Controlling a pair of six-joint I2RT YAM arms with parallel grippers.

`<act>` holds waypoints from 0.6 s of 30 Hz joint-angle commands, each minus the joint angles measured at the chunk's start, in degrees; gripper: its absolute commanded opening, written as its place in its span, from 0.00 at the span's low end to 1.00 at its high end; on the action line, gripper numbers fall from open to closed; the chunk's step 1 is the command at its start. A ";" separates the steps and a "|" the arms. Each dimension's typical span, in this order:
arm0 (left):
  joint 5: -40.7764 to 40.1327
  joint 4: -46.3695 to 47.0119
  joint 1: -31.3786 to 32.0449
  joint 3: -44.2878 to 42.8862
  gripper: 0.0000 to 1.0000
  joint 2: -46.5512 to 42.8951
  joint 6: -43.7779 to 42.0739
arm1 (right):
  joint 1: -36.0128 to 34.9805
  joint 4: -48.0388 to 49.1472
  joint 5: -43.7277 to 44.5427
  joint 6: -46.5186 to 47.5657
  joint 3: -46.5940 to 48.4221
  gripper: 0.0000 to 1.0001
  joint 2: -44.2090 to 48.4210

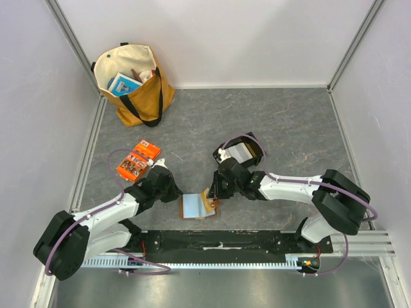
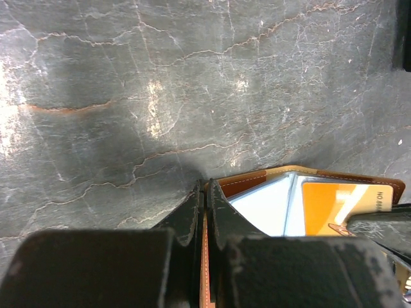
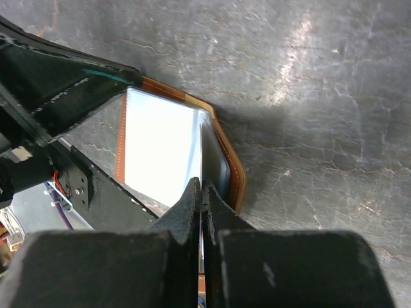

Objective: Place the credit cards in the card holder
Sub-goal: Turn over the card slot in the card holder.

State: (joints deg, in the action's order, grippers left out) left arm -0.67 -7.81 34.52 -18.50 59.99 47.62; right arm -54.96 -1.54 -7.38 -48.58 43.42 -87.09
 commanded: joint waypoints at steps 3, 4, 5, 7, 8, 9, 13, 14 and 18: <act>-0.13 -0.10 0.02 1.54 0.02 0.22 -0.77 | -0.15 12.77 -0.62 -5.64 -6.93 0.00 0.34; -0.12 0.08 0.02 1.71 0.02 0.22 -0.60 | -0.15 14.53 -0.53 -6.35 -7.99 0.00 0.43; -0.21 0.17 0.10 1.98 0.02 0.31 -0.51 | -0.15 16.11 -0.45 -7.14 -8.78 0.00 0.43; -0.21 0.43 0.11 2.24 0.02 0.57 0.02 | -0.15 19.01 -0.97 -7.93 -9.84 0.00 -0.62; -0.30 0.43 0.11 2.42 0.02 0.57 0.20 | -0.15 20.60 -1.32 -8.55 -10.45 0.00 -1.23; -0.30 0.52 0.02 2.68 0.02 0.57 0.46 | -0.24 22.79 -1.76 -9.42 -11.16 0.00 -1.76; -0.47 0.78 0.02 2.95 0.02 0.22 0.72 | -0.24 29.22 -3.00 -12.15 -13.80 0.00 -1.77; -0.65 0.70 0.02 2.86 0.02 0.31 0.81 | -0.24 29.40 -3.17 -12.24 -13.80 0.00 -1.59; -1.00 -0.01 0.02 2.33 0.02 0.57 0.81 | -0.24 30.10 -3.61 -13.64 -14.41 0.00 -1.68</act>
State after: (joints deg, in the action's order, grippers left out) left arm -0.05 -5.26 34.50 -17.30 59.83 47.94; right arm -54.96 23.11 -9.76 -59.64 29.89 -88.38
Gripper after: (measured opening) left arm 0.032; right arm 0.009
